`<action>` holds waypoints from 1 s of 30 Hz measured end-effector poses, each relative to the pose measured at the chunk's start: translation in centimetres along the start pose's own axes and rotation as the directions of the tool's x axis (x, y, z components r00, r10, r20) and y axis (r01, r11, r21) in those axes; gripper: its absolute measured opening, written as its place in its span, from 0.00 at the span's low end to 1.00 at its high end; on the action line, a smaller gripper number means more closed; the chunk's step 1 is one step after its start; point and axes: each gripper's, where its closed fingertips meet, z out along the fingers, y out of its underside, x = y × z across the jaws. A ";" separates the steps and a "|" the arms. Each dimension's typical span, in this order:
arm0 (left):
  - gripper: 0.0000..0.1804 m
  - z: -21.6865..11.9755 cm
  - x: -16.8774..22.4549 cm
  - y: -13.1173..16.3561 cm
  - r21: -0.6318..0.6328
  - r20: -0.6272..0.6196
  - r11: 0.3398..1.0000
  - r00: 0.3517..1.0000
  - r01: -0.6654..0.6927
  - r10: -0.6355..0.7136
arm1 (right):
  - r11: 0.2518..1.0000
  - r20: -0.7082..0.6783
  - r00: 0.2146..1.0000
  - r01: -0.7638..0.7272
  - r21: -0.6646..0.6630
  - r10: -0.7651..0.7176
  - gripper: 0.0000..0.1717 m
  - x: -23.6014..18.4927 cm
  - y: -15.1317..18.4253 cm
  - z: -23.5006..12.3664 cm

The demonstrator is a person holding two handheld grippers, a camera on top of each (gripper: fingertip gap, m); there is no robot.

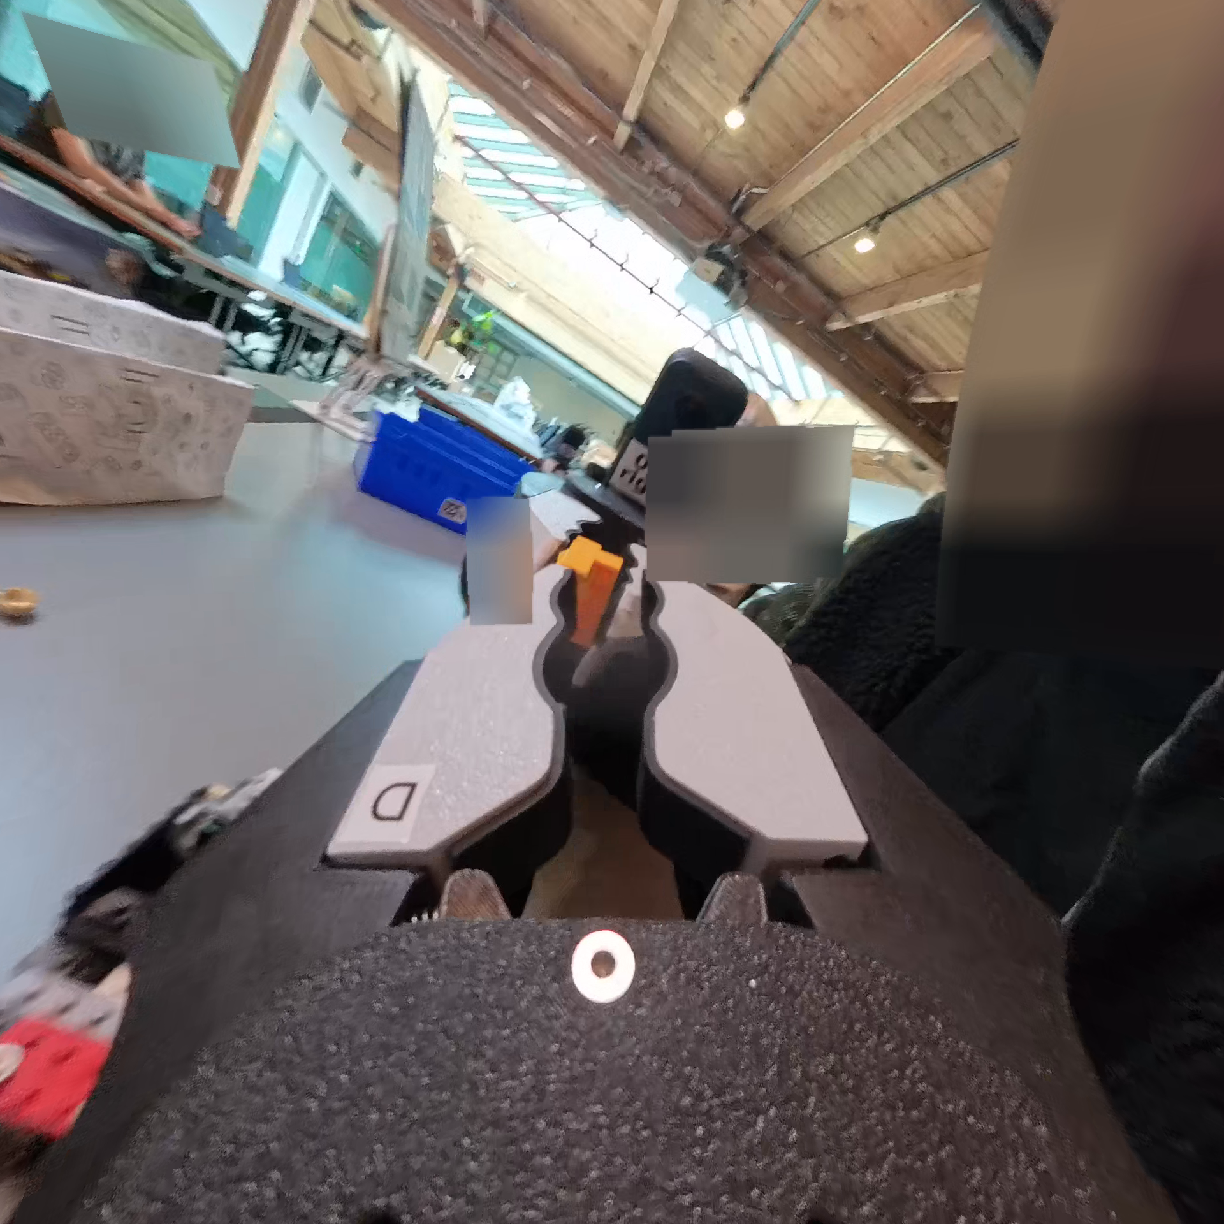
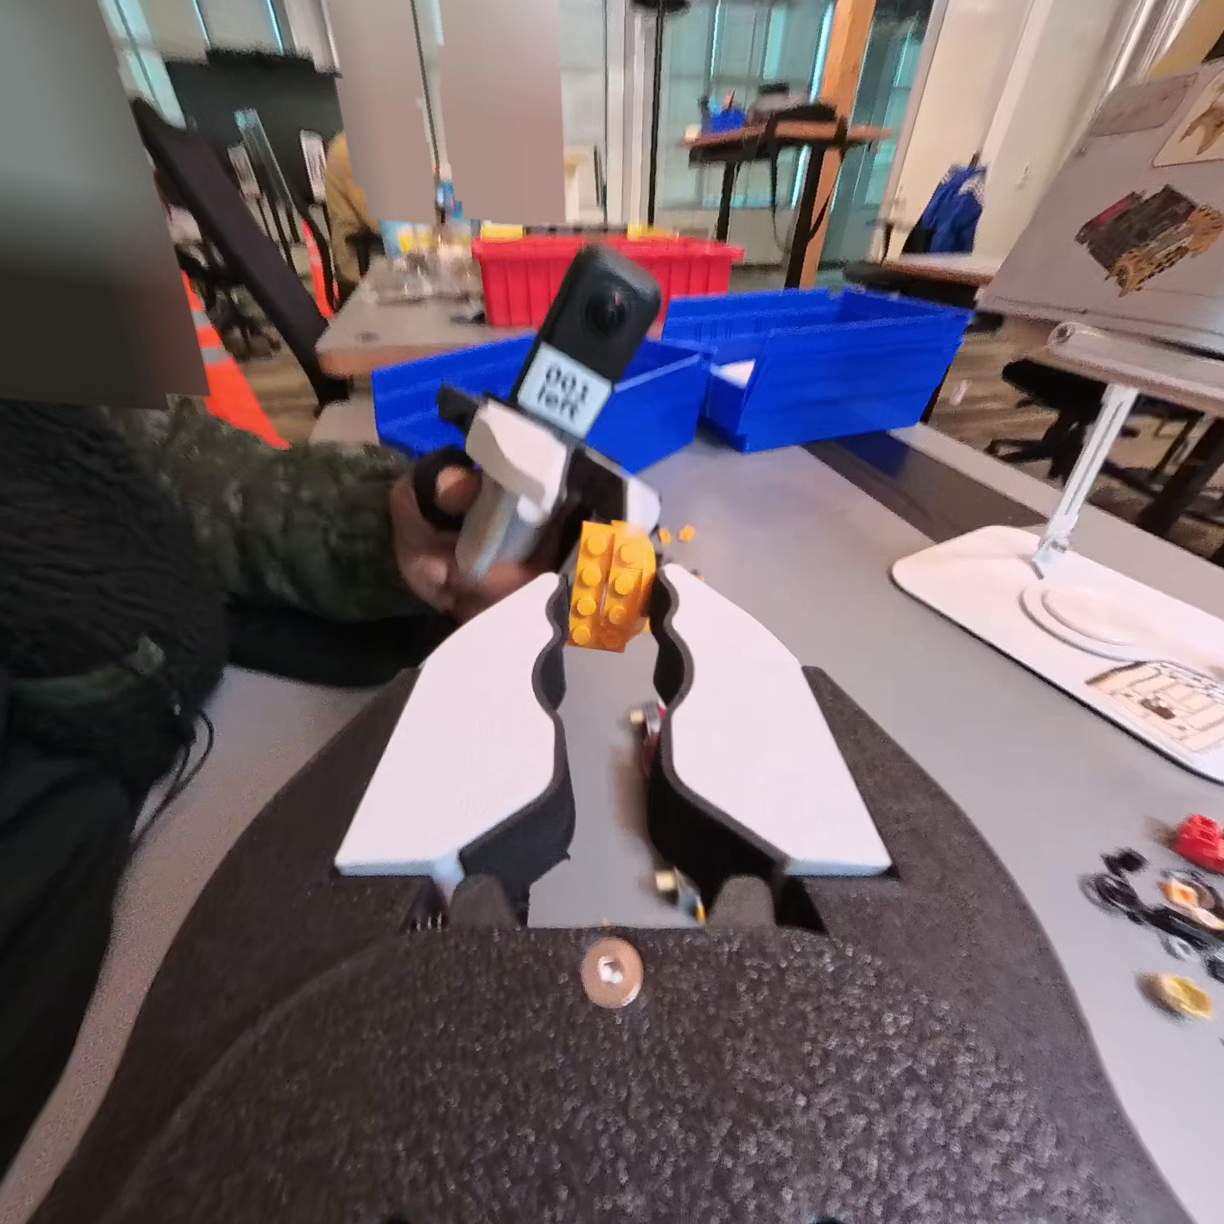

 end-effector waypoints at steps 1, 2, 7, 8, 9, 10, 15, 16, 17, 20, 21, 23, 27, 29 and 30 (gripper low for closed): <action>0.10 -0.5 -0.4 -0.4 -0.014 0.042 1.000 0.999 -0.027 0.027 | 0.997 0.013 1.000 0.016 -0.079 -0.015 0.14 0.2 0.9 -0.3; 0.10 -0.9 -0.7 -0.5 -0.060 0.095 0.995 0.991 -0.084 0.089 | 0.986 -0.001 0.999 0.051 -0.161 -0.052 0.13 0.7 1.8 -0.5; 0.12 -1.7 -3.3 3.2 -0.526 0.255 0.784 0.818 -0.330 0.516 | 0.916 -0.010 0.976 0.202 -0.346 -0.219 0.14 0.0 4.3 0.1; 0.11 -1.7 -3.7 3.8 -0.559 0.282 0.773 0.808 -0.301 0.518 | 0.898 -0.028 0.965 0.232 -0.372 -0.261 0.14 0.1 4.6 0.2; 0.10 -1.6 -3.9 4.3 -0.578 0.297 0.770 0.809 -0.271 0.508 | 0.883 -0.040 0.955 0.256 -0.394 -0.295 0.13 0.2 4.8 0.2; 0.10 -1.5 -4.0 4.6 -0.589 0.306 0.766 0.807 -0.256 0.505 | 0.867 -0.048 0.946 0.273 -0.416 -0.320 0.13 0.2 5.0 0.3; 0.11 -1.2 -3.4 3.9 -0.545 0.308 0.799 0.826 -0.254 0.473 | 0.781 -0.096 0.878 0.362 -0.510 -0.469 0.13 1.2 5.6 -0.1; 0.12 -1.1 -3.2 3.8 -0.541 0.302 0.800 0.829 -0.258 0.471 | 0.769 -0.098 0.870 0.369 -0.522 -0.484 0.13 1.3 5.7 -0.1; 0.12 -1.0 -3.1 3.9 -0.549 0.296 0.792 0.824 -0.267 0.483 | 0.756 -0.099 0.858 0.383 -0.531 -0.504 0.13 1.4 5.7 -0.2; 0.13 -0.9 -3.8 4.8 -0.608 0.308 0.746 0.785 -0.273 0.538 | 0.723 -0.088 0.832 0.417 -0.551 -0.548 0.13 1.2 6.0 0.1; 0.13 -0.9 -4.1 5.1 -0.619 0.314 0.738 0.776 -0.270 0.548 | 0.702 -0.087 0.817 0.430 -0.568 -0.570 0.13 1.3 6.2 0.1; 0.12 -1.0 -4.2 5.3 -0.619 0.319 0.743 0.783 -0.255 0.534 | 0.670 -0.081 0.788 0.459 -0.584 -0.611 0.13 1.5 6.4 0.0; 0.12 -1.0 -3.2 4.5 -0.516 0.280 0.835 0.884 -0.190 0.374 | 0.727 -0.072 0.811 0.477 -0.494 -0.581 0.13 0.7 5.2 0.0; 0.12 -0.9 -2.1 4.0 -0.448 0.208 0.877 0.935 -0.171 0.289 | 0.781 -0.049 0.835 0.490 -0.388 -0.549 0.13 -0.2 4.1 0.0; 0.12 -0.8 -1.4 3.7 -0.409 0.167 0.901 0.960 -0.141 0.226 | 0.818 -0.034 0.857 0.477 -0.321 -0.514 0.12 -0.8 3.4 -0.1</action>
